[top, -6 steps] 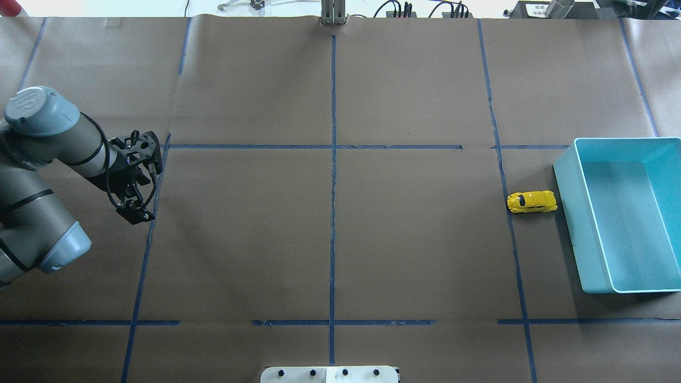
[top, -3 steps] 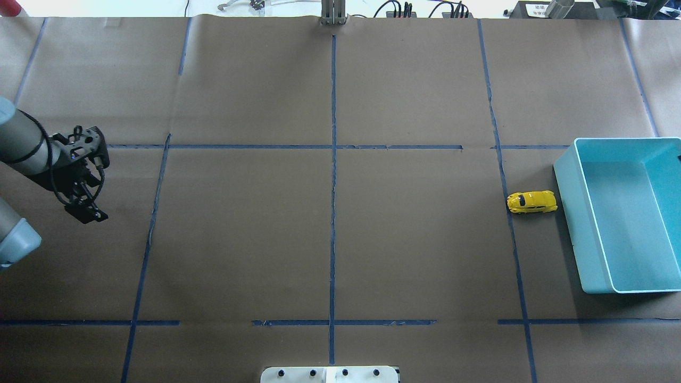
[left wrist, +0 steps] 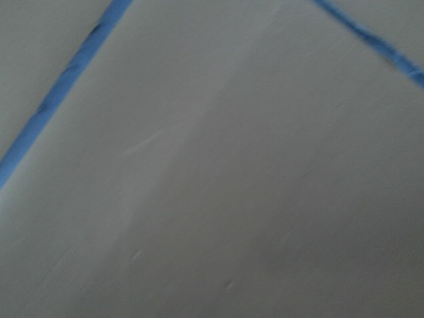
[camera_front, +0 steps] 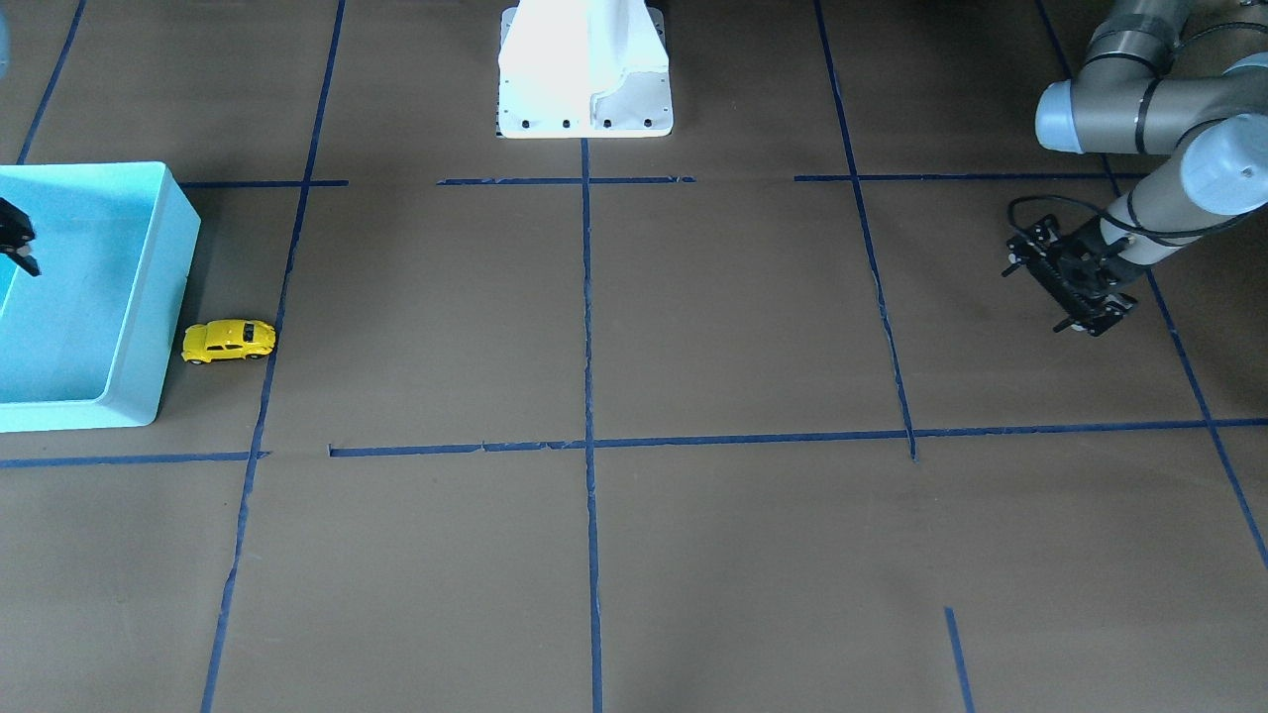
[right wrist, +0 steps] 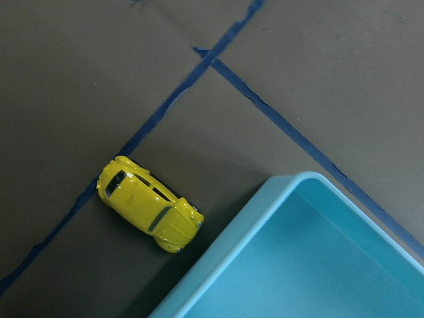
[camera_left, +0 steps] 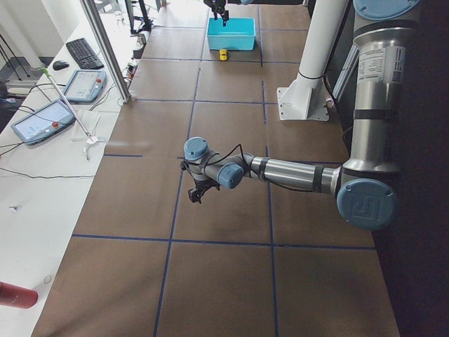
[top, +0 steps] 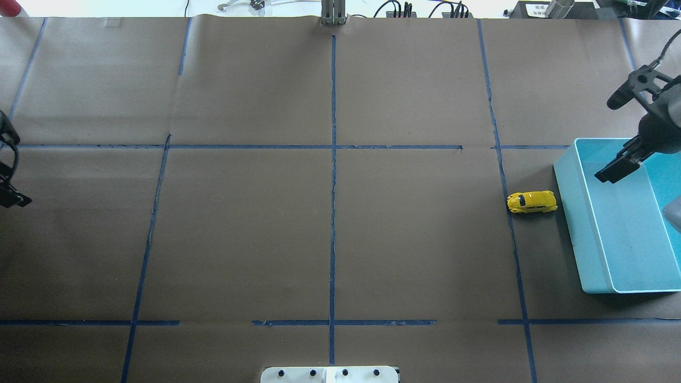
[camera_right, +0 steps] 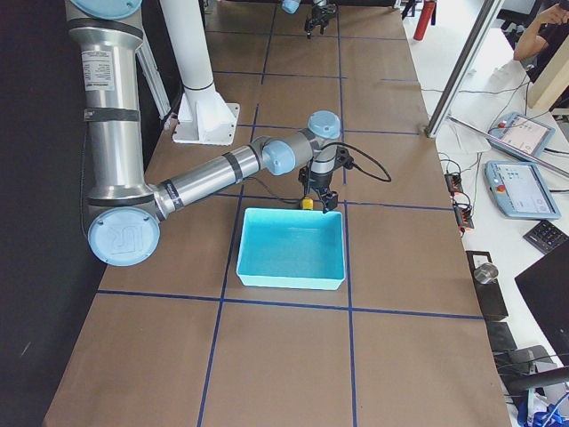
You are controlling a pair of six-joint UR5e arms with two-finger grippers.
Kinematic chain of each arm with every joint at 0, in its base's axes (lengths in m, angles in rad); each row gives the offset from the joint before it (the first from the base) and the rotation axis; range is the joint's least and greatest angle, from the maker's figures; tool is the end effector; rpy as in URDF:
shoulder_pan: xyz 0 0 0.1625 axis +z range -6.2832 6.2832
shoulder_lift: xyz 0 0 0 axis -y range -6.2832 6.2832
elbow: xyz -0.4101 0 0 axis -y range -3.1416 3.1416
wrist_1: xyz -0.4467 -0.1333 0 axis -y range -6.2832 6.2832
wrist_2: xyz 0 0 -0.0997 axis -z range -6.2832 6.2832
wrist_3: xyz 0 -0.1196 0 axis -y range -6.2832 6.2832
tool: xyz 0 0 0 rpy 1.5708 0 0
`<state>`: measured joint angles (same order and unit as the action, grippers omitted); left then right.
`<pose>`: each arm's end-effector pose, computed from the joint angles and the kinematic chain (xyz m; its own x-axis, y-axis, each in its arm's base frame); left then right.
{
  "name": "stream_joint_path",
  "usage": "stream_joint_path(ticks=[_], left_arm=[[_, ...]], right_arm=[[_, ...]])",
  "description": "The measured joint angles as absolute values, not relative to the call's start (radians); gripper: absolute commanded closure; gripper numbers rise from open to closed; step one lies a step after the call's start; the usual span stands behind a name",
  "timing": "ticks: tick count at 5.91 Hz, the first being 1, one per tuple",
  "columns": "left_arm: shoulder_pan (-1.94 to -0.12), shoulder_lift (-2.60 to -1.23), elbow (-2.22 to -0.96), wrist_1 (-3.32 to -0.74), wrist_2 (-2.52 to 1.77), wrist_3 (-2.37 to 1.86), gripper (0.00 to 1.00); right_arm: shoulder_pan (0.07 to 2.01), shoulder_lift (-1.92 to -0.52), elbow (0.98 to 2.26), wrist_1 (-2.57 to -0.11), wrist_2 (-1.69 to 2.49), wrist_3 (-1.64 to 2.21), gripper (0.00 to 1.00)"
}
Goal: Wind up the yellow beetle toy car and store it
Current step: 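Lower the right gripper onto the car beside the bin while the left arm withdraws, then close the right gripper on the yellow car and lift it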
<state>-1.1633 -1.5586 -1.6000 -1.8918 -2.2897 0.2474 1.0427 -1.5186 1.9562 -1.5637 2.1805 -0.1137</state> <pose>0.1741 -0.5408 0.6168 0.4944 0.6957 -0.5212 -0.5105 0.7177 0.4737 -0.2253 -0.5148 0.4284 0.5286 -0.7103 0.4648 0.5182 0.7037 0.4861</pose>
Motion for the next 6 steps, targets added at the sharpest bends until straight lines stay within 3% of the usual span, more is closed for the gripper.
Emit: stream_joint_path(ticks=[2, 6], left_arm=[[-1.33, -1.562, -1.542, -1.883, -2.307, 0.167, 0.0], [-1.524, -1.55, -1.572, -1.756, -2.429, -0.003, 0.0]], right_arm=[[0.904, -1.483, 1.961, -1.557, 2.04, -0.277, 0.0], [0.792, -1.47, 1.92, -1.551, 1.956, -0.533, 0.0]])
